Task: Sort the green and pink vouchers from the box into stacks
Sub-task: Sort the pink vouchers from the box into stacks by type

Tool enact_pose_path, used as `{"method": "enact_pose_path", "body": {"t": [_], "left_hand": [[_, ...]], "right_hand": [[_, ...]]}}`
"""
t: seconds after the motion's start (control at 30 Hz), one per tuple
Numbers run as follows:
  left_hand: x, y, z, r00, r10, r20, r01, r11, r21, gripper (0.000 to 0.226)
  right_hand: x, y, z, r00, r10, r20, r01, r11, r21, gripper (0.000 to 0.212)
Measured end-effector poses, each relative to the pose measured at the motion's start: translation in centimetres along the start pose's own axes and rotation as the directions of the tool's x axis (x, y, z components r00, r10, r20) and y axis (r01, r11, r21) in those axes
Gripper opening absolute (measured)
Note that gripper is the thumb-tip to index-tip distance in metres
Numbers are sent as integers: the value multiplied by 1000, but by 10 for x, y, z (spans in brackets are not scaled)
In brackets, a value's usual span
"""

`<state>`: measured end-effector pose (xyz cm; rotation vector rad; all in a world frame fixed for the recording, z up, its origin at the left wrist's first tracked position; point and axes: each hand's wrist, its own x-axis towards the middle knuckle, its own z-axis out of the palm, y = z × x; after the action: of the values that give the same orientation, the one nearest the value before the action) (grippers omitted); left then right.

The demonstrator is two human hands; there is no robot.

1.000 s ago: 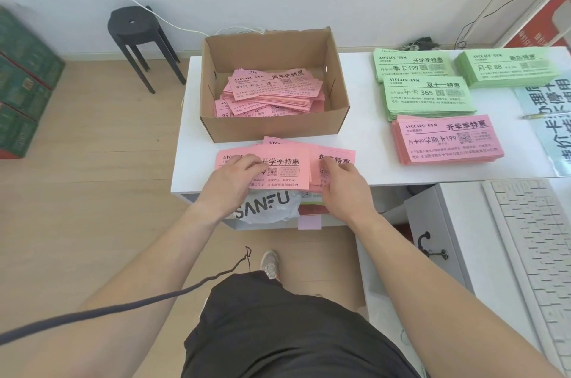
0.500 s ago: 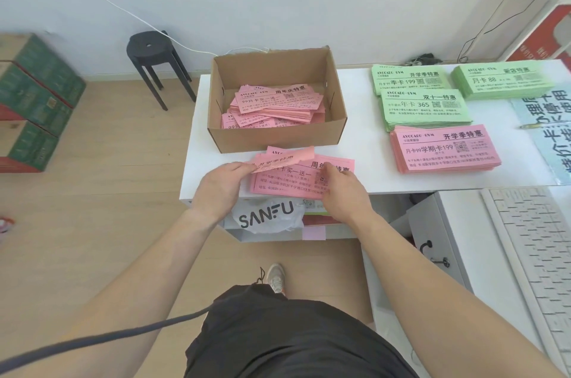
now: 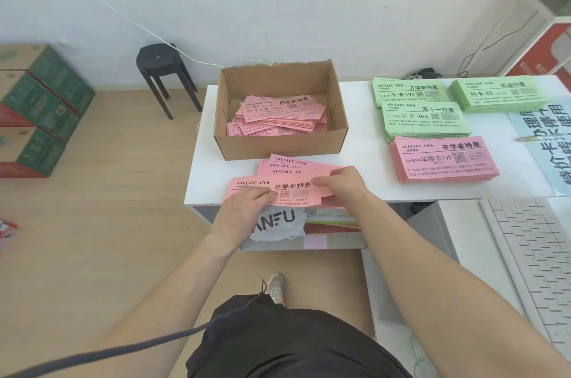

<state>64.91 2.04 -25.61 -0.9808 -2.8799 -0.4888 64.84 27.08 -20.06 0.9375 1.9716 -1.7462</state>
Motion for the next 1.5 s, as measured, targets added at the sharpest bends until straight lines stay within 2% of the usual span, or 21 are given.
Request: {"method": "enact_pose_path", "body": {"t": [0.13, 0.27, 0.37, 0.53, 0.63, 0.7, 0.8, 0.83, 0.93, 1.07, 1.23, 1.4, 1.5], "left_hand": [[0, 3, 5, 999, 12, -47, -12, 1000, -2, 46], [1, -1, 8, 1000, -12, 12, 12, 999, -49, 58], [-5, -6, 1, 977, -178, 114, 186, 981, -63, 69], [-7, -18, -10, 897, -430, 104, 440, 891, -110, 82], [3, -27, -14, 834, -528, 162, 551, 814, -185, 96], [7, -31, -16, 807, -561, 185, 591, 773, -232, 82], [9, -34, -23, 819, -551, 160, 574, 782, -243, 24], [8, -34, -28, 826, -541, 158, 564, 787, -251, 15], [10, -34, -49, 844, -524, 116, 529, 778, -338, 18], [21, -30, -78, 837, -543, 66, 500, 711, -494, 19], [43, -12, -76, 786, -606, 120, 476, 470, -743, 15], [57, 9, -44, 761, -617, 199, 505, 371, -779, 21], [61, 15, -32, 753, -620, 220, 517, 351, -780, 28]], "right_hand": [[3, 0, 5, 996, 47, 79, -50, 998, 37, 21], [14, 4, 2, 999, -29, 41, 31, 998, -62, 27], [16, 3, -7, 994, -94, 52, 99, 989, -106, 28], [21, 3, -18, 976, -172, 137, 188, 976, -114, 36], [23, 2, -16, 968, -188, 167, 209, 970, -125, 38], [23, 0, -15, 964, -206, 170, 229, 965, -128, 38], [23, -1, -14, 963, -209, 172, 229, 968, -107, 35], [23, -1, -14, 963, -212, 167, 231, 967, -103, 34], [20, -8, -16, 960, -248, 132, 260, 963, -77, 30], [11, -18, -26, 930, -357, 89, 364, 928, -79, 29], [10, -9, -39, 908, -419, 15, 418, 901, -117, 21], [18, 15, -41, 917, -395, -61, 383, 911, -152, 15], [20, 22, -34, 896, -414, -162, 401, 910, -107, 22]]}}
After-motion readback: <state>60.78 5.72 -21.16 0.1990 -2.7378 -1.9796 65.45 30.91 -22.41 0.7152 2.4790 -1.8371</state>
